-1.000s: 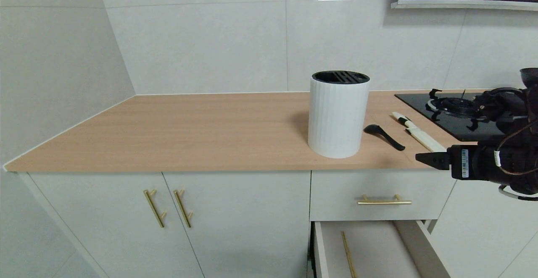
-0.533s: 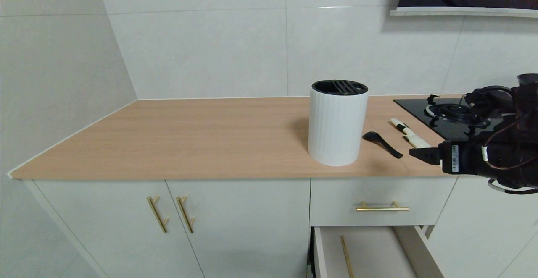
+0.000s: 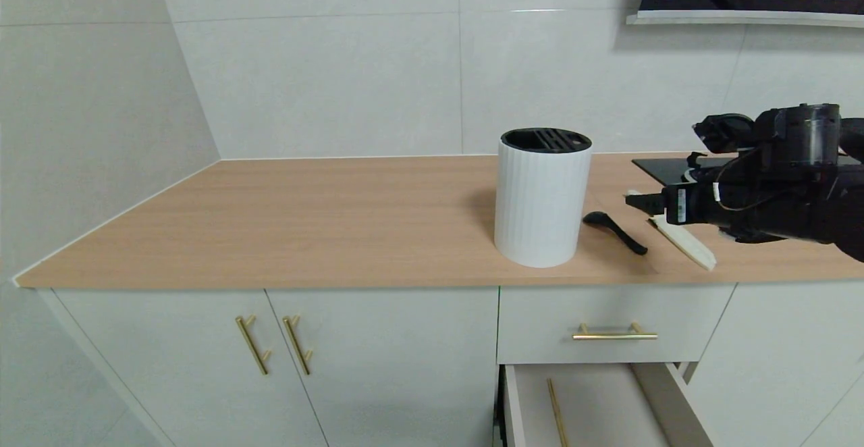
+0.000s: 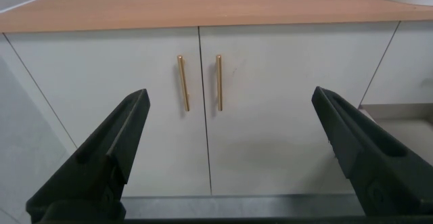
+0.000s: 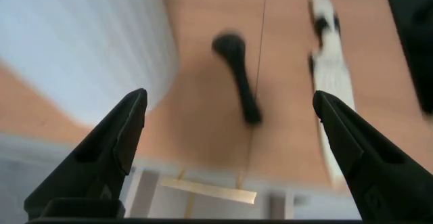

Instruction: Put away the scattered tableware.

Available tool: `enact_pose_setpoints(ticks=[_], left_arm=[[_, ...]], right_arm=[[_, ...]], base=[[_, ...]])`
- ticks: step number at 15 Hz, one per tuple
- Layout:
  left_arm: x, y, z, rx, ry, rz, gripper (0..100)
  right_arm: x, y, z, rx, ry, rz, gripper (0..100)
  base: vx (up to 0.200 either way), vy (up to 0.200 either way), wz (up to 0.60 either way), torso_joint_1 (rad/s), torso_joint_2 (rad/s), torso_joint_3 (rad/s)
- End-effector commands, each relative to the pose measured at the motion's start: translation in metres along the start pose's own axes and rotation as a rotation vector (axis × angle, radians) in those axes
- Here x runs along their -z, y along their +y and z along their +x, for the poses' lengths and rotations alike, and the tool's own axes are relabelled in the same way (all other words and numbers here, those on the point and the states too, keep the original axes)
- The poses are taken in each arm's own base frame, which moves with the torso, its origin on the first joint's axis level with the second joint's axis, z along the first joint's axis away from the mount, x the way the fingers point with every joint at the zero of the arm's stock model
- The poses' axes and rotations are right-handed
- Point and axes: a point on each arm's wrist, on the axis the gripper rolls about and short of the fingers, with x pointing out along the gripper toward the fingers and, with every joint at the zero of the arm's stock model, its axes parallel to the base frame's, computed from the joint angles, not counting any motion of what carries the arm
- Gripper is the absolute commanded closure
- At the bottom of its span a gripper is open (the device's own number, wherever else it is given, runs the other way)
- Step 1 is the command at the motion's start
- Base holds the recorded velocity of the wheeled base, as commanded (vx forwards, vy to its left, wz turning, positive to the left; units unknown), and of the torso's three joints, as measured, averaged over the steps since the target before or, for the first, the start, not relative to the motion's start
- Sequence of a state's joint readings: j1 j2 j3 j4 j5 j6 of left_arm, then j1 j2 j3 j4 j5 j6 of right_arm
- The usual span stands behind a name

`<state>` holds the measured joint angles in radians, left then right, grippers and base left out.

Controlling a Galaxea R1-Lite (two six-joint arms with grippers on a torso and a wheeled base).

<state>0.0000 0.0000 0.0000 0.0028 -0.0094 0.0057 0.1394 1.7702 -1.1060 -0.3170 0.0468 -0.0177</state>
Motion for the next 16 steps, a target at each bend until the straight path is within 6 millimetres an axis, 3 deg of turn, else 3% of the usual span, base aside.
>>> enact_pose_setpoints(ticks=[1, 9, 16], left_arm=[[0.000, 0.000, 0.000, 0.000, 0.000, 0.000, 0], [0.000, 0.000, 0.000, 0.001, 0.000, 0.000, 0], [0.000, 0.000, 0.000, 0.000, 0.000, 0.000, 0]], right_arm=[[0.009, -0.009, 0.022, -0.076, 0.036, 0.001, 0], [0.052, -0.017, 0.064, -0.124, 0.170, -0.091, 0], [0.059, -0.022, 0.085, -0.108, 0.176, -0.084, 0]], base=[[0.000, 0.000, 0.00, 0.000, 0.00, 0.000], [0.000, 0.000, 0.00, 0.000, 0.00, 0.000], [0.000, 0.000, 0.00, 0.000, 0.00, 0.000]])
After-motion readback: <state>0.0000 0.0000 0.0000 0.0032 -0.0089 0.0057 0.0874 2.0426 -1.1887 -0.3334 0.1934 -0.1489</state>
